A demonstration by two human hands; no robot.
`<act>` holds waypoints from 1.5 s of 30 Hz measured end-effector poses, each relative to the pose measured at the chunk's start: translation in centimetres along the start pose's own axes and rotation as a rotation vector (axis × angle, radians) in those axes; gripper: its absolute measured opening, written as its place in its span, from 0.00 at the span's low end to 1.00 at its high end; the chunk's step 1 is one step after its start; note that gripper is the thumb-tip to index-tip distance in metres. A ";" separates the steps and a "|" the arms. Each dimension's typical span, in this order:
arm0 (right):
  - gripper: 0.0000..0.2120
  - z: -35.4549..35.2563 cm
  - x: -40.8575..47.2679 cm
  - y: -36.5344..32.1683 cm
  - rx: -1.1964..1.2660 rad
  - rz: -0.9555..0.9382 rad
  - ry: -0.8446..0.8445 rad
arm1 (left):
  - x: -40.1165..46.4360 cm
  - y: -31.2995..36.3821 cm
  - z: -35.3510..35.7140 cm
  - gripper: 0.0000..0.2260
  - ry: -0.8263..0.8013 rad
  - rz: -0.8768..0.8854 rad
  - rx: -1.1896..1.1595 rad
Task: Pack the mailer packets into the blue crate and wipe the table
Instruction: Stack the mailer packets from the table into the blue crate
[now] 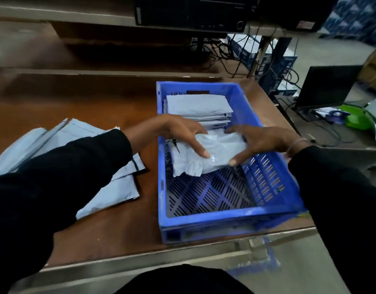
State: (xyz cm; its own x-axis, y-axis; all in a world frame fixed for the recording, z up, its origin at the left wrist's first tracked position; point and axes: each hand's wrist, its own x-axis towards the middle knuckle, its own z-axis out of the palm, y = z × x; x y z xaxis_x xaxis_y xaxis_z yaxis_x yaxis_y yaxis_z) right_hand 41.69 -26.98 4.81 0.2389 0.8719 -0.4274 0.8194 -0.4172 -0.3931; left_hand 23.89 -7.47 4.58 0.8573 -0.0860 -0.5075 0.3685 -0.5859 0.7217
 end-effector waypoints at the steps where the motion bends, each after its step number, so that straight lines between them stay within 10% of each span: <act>1: 0.51 0.8 0.3 -0.2 -0.140 0.040 -0.031 | 0.6 -0.2 0.6 0.22 -0.020 -0.015 0.063; 7: 0.58 4.3 3.2 0.5 -0.277 0.155 -0.187 | 4.5 -1.3 2.7 0.47 -0.028 -0.213 0.474; 21: 0.43 5.8 5.1 2.0 -0.380 0.053 -0.076 | 6.4 -2.4 4.6 0.24 0.121 -0.202 1.104; 33: 0.34 6.0 4.5 1.2 -0.478 -0.008 0.053 | 6.7 -2.4 4.0 0.04 0.264 -0.223 0.972; 45: 0.26 6.7 6.0 1.3 -0.414 0.053 0.239 | 6.2 -1.5 3.8 0.21 0.260 -0.276 0.794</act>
State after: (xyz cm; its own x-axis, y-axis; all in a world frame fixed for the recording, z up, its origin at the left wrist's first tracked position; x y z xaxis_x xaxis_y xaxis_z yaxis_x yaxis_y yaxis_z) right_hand 40.68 -23.98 -3.75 0.3592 0.9071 -0.2195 0.9299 -0.3678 0.0021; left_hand 27.31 -10.23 -1.44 0.8648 0.2708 -0.4229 0.2986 -0.9544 -0.0005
